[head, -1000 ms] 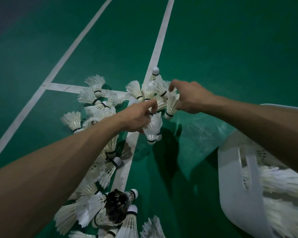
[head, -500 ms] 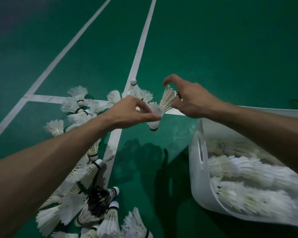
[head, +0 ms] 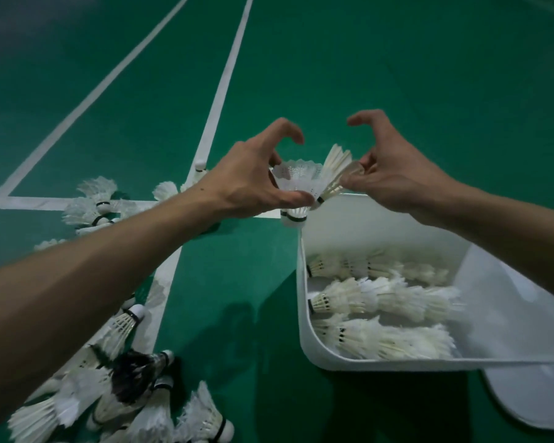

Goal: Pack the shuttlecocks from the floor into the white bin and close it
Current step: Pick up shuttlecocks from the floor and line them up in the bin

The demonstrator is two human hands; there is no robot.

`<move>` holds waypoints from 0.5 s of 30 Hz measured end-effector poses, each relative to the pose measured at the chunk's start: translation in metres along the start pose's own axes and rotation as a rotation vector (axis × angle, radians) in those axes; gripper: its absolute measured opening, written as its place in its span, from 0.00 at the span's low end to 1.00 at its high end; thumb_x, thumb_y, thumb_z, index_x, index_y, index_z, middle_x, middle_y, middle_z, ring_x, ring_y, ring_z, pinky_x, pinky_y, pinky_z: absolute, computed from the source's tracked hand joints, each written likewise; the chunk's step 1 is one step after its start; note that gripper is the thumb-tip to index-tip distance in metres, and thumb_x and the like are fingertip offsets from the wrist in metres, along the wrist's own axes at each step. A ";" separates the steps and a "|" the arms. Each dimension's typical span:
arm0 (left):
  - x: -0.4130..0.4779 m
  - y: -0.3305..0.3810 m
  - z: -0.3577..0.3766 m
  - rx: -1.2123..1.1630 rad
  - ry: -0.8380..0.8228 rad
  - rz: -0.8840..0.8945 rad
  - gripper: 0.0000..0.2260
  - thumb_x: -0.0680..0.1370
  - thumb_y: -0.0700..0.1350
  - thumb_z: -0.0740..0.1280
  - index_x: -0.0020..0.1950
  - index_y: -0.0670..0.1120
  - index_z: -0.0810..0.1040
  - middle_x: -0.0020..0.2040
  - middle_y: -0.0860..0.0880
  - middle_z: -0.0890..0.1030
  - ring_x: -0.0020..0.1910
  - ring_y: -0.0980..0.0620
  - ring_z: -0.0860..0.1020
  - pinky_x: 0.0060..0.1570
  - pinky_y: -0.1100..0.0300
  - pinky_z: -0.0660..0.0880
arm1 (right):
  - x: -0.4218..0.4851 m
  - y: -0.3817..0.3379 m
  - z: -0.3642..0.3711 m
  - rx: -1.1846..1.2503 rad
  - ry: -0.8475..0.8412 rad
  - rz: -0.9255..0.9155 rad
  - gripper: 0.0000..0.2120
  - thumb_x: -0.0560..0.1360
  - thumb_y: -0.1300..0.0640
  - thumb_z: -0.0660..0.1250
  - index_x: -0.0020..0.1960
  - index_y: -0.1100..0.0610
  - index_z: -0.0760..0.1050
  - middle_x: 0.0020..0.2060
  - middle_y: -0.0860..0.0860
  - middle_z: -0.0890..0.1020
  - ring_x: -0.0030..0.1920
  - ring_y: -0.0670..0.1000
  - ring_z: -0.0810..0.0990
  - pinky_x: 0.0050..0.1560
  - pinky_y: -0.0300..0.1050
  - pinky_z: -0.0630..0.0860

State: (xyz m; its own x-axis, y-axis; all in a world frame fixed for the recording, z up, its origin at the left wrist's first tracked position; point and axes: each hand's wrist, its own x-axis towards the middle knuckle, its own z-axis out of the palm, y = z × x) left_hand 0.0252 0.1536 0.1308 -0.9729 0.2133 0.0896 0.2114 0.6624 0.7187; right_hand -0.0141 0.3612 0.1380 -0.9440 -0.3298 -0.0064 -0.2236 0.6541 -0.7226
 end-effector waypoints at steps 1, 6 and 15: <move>0.002 0.008 0.003 0.004 -0.008 0.015 0.32 0.63 0.55 0.77 0.63 0.57 0.66 0.48 0.50 0.74 0.43 0.55 0.78 0.50 0.57 0.78 | -0.004 0.003 -0.006 0.001 0.011 0.006 0.32 0.74 0.62 0.69 0.68 0.40 0.58 0.35 0.54 0.74 0.33 0.51 0.72 0.32 0.47 0.70; 0.019 0.044 0.023 0.058 -0.124 0.056 0.31 0.63 0.59 0.76 0.63 0.59 0.67 0.47 0.53 0.75 0.44 0.57 0.77 0.47 0.60 0.75 | -0.028 0.026 -0.035 -0.021 0.066 0.040 0.27 0.74 0.58 0.70 0.66 0.41 0.63 0.36 0.51 0.74 0.34 0.49 0.73 0.32 0.45 0.71; 0.066 0.094 0.108 0.316 -0.846 0.004 0.38 0.67 0.54 0.75 0.72 0.60 0.60 0.40 0.52 0.74 0.34 0.56 0.81 0.34 0.64 0.75 | -0.070 0.107 -0.079 -0.236 -0.052 0.256 0.06 0.73 0.56 0.72 0.50 0.49 0.81 0.42 0.48 0.81 0.41 0.48 0.80 0.41 0.43 0.75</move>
State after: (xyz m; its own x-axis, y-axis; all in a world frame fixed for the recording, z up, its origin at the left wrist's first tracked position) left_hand -0.0094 0.3075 0.1298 -0.6042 0.5903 -0.5352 0.3520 0.8003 0.4854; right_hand 0.0086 0.5074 0.1160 -0.9646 -0.1646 -0.2062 -0.0366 0.8574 -0.5133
